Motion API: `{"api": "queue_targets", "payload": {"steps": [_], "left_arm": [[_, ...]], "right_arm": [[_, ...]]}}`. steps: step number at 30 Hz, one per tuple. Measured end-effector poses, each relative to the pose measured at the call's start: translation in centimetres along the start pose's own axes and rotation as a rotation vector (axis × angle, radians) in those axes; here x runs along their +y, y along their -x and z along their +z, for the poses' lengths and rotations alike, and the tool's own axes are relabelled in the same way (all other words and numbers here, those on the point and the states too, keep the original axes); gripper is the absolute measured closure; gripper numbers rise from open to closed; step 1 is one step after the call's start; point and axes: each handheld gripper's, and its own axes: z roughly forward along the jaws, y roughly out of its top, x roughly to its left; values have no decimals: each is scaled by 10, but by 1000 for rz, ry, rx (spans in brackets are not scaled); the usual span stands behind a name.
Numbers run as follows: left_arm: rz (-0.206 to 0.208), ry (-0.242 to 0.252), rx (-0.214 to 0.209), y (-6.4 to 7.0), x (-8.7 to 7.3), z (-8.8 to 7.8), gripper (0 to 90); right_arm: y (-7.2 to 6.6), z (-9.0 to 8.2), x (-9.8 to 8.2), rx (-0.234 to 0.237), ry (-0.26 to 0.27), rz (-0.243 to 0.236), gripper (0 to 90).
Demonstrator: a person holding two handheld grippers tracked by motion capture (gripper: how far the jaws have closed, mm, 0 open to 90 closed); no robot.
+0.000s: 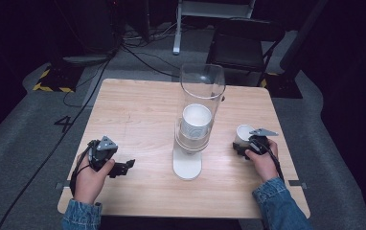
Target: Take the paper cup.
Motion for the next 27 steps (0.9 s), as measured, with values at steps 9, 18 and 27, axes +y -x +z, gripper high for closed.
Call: {"api": "queue_targets", "payload": {"steps": [9, 18, 27], "left_arm": [[1, 3, -3, -1, 3, 3, 162], [3, 7, -4, -2, 6, 1, 162], [4, 22, -6, -4, 6, -2, 163]], "right_arm": [[0, -34, 0, 1, 71, -2, 160], [2, -82, -4, 52, 142, 34, 167], [4, -122, -3, 66, 198, 37, 163]]}}
